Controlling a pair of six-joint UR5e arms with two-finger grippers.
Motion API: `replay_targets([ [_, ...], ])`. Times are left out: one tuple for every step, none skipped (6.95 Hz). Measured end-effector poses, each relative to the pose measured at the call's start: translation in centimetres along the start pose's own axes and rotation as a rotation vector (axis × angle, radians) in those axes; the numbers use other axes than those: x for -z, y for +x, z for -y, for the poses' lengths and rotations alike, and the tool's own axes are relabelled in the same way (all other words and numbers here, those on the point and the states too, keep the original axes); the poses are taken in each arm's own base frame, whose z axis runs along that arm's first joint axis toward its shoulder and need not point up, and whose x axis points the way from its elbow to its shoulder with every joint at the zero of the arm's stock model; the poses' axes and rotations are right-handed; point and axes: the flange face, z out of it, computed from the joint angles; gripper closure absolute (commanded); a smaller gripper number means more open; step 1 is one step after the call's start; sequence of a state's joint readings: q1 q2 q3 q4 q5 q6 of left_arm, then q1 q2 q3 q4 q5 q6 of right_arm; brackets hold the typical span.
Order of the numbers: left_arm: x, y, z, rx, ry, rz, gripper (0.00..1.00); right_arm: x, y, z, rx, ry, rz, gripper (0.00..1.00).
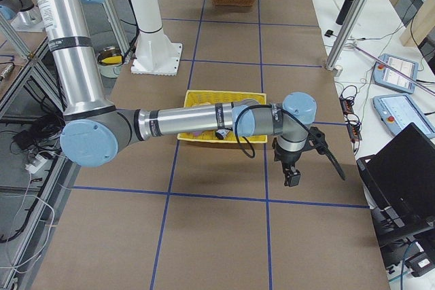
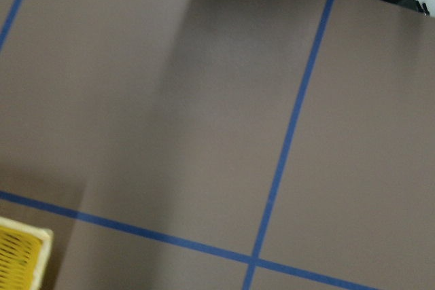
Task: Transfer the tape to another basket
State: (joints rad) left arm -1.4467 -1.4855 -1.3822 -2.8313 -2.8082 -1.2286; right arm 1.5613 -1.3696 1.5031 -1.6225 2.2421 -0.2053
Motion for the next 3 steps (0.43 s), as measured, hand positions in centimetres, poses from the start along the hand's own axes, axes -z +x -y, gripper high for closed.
replay_targets([
  [-0.2,-0.7,0.3,0.012,0.001,0.005,0.90,-1.5,1.4,-2.5,0.009,-0.031,-0.002,0.00],
  [-0.3,-1.3,0.4,0.013,0.002,0.007,0.83,-2.1,2.2,-3.8,0.022,-0.043,-0.001,0.00],
  [-0.5,-2.2,0.3,0.000,0.004,0.004,0.76,-2.3,2.5,-4.3,0.028,-0.048,-0.001,0.00],
])
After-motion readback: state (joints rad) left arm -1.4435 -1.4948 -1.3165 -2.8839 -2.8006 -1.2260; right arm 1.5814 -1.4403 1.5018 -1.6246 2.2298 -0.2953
